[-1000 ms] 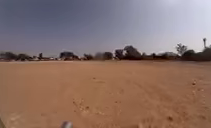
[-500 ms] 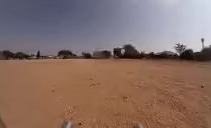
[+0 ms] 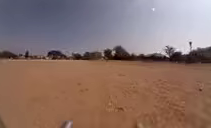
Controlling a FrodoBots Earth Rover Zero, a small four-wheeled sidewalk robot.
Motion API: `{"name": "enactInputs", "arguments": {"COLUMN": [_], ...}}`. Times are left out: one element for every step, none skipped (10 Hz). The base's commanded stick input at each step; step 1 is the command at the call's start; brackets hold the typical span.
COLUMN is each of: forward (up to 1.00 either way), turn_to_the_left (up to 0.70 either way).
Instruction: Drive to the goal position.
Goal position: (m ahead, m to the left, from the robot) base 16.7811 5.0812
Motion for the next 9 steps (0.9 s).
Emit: {"name": "enactInputs", "arguments": {"forward": [0.7,0.7,0.7,0.7,0.7,0.7,0.7,0.7,0.7], "turn_to_the_left": [0.0,0.0,0.0,0.0,0.0,0.0,0.0,0.0,0.0]}}
